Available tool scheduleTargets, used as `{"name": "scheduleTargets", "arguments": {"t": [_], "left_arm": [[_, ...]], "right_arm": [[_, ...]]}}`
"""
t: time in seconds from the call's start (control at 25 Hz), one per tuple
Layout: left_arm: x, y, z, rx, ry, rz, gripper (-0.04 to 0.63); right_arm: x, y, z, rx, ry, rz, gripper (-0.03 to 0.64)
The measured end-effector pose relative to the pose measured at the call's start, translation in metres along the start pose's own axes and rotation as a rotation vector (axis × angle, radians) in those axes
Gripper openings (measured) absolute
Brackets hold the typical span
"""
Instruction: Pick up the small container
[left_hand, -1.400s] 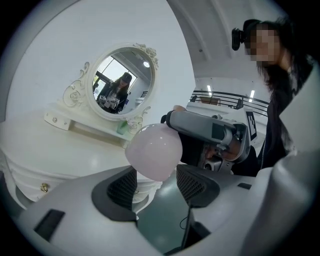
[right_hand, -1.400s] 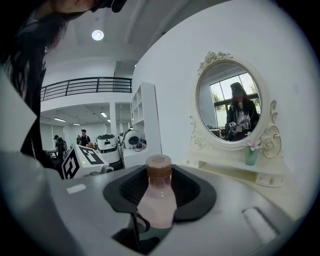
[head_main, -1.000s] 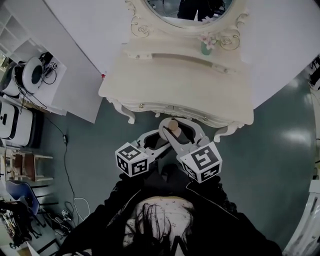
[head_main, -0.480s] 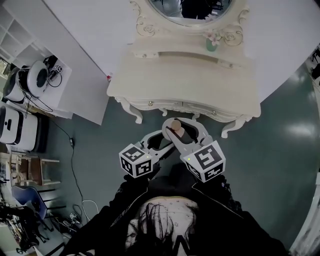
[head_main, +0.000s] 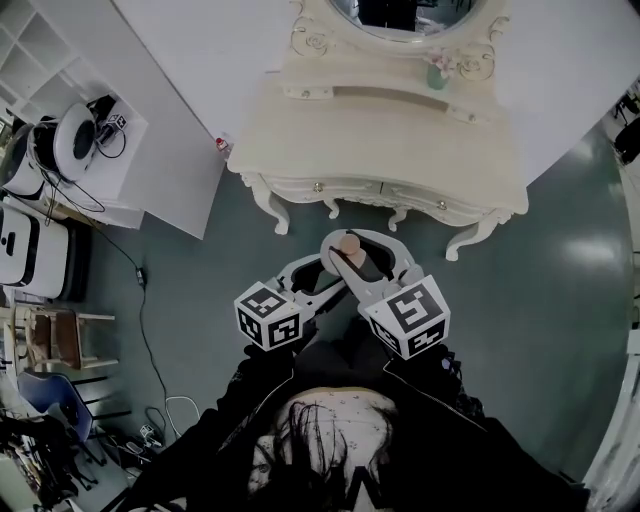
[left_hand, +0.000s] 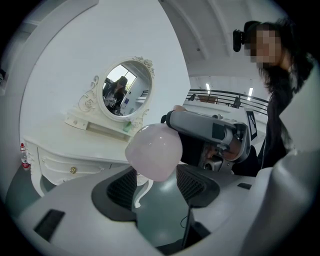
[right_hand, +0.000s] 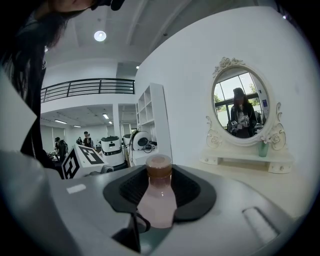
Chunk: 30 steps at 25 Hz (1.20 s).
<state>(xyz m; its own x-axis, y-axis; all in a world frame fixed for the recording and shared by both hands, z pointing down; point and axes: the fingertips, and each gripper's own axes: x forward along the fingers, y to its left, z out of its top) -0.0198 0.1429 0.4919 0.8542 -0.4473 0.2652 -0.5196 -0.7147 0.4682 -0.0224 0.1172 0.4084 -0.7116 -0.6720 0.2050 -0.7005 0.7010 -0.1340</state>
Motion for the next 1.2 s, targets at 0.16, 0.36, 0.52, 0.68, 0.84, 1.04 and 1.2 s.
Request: {"name": "scheduleTargets", "arguments": {"t": [0.16, 0.36, 0.52, 0.68, 0.84, 1.04, 1.2], "left_arm": [[-0.024, 0.000, -0.010, 0.007, 0.005, -0.017, 0.245], [-0.049, -0.004, -0.020, 0.016, 0.011, -0.051, 0.245], [-0.061, -0.012, -0.030, 0.024, 0.012, -0.083, 0.245], [-0.073, -0.019, -0.039, 0.032, 0.011, -0.101, 0.245], [-0.085, -0.023, -0.047, 0.035, 0.013, -0.107, 0.245], [-0.097, -0.026, -0.053, 0.038, 0.009, -0.104, 0.245], [-0.104, -0.028, -0.057, 0.034, 0.001, -0.103, 0.245]], "right_arm": [[0.004, 0.026, -0.005, -0.002, 0.003, -0.019, 0.149], [0.004, 0.052, -0.009, -0.001, 0.005, -0.052, 0.149], [-0.003, 0.068, -0.013, 0.000, 0.002, -0.079, 0.149], [-0.009, 0.084, -0.018, -0.009, 0.002, -0.095, 0.150], [-0.011, 0.098, -0.022, -0.011, 0.003, -0.099, 0.149], [-0.012, 0.112, -0.025, -0.017, 0.003, -0.093, 0.149], [-0.013, 0.120, -0.026, -0.025, 0.007, -0.089, 0.149]]}}
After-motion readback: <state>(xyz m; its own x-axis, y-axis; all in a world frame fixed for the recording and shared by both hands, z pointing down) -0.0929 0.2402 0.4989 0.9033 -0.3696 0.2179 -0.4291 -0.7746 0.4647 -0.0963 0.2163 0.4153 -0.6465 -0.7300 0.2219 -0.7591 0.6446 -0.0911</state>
